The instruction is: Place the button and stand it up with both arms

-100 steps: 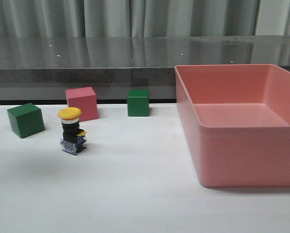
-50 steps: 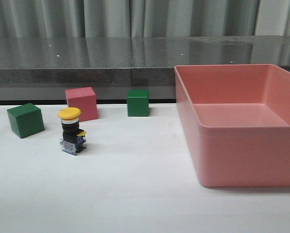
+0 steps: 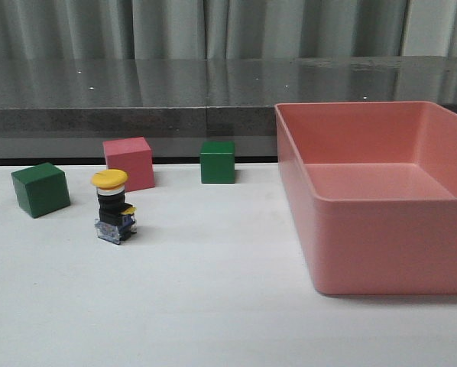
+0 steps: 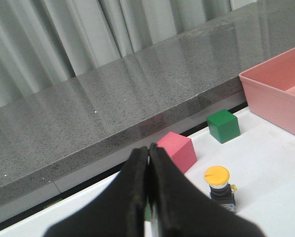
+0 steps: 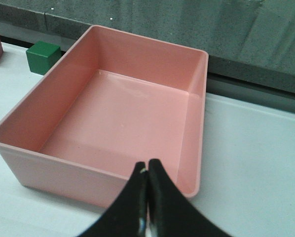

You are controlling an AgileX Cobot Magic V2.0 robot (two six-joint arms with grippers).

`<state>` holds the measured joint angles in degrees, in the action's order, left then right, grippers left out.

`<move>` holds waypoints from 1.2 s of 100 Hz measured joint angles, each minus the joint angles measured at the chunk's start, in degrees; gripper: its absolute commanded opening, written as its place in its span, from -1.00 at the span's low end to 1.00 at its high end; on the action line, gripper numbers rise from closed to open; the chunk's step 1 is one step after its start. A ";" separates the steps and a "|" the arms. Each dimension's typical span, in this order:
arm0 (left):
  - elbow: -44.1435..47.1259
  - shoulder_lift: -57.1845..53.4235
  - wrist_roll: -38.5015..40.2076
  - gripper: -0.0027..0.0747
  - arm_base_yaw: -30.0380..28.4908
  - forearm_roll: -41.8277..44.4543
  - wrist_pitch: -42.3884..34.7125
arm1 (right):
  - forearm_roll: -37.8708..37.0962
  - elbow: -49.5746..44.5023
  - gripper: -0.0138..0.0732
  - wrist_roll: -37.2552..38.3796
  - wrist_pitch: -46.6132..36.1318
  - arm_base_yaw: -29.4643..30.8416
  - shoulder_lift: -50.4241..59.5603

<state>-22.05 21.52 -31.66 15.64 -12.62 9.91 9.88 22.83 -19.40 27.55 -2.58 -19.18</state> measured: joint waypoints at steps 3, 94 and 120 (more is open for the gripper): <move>0.81 -0.80 0.00 -0.98 0.00 0.00 0.00 | 0.00 0.00 -0.82 0.00 0.00 0.00 0.00; 12.93 -7.23 10.84 -0.98 0.00 4.97 -5.54 | 0.00 0.00 -0.82 0.00 0.00 0.00 0.00; 16.80 -17.93 22.39 -0.98 -0.69 17.78 -5.77 | 0.00 0.00 -0.82 0.00 0.00 0.00 0.00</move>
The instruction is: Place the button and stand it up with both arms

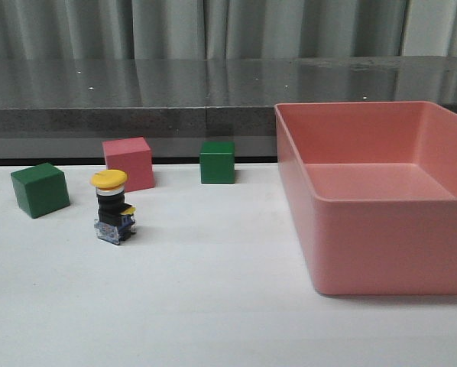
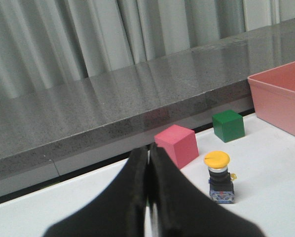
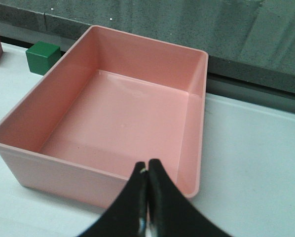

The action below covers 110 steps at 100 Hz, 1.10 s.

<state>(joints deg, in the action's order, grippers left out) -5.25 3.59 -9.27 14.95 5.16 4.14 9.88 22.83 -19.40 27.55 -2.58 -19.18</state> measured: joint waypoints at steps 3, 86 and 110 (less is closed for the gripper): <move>0.30 -0.85 0.74 -0.98 -0.50 0.31 0.00 | 0.00 0.00 -0.82 0.00 0.00 0.00 0.00; 5.14 -3.84 8.03 -0.98 -9.17 -2.62 -1.76 | 0.00 0.00 -0.82 0.00 0.00 0.00 0.00; 5.14 -3.84 8.13 -0.98 -9.17 -2.73 -1.76 | 0.00 0.00 -0.82 0.00 0.00 0.00 0.00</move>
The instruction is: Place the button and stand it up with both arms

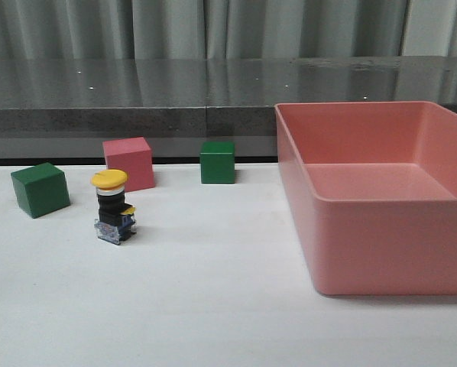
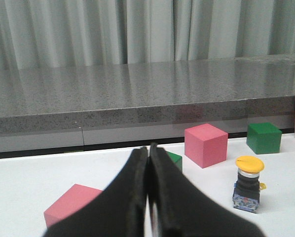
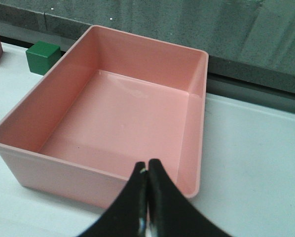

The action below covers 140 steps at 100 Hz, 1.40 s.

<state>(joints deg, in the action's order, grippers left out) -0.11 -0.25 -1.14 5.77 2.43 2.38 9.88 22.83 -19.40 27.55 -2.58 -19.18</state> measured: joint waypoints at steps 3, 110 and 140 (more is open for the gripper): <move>0.00 0.00 0.00 -0.98 0.00 0.00 0.00 | 0.00 0.00 -0.82 0.00 0.00 0.00 0.00; 0.00 0.00 0.04 -0.98 0.00 0.00 -0.05 | -11.30 -23.62 -0.82 19.40 -20.47 -4.52 19.50; 0.00 0.00 0.04 -0.98 0.00 0.00 -0.05 | -10.95 -24.39 -0.82 19.40 -21.59 -4.52 19.84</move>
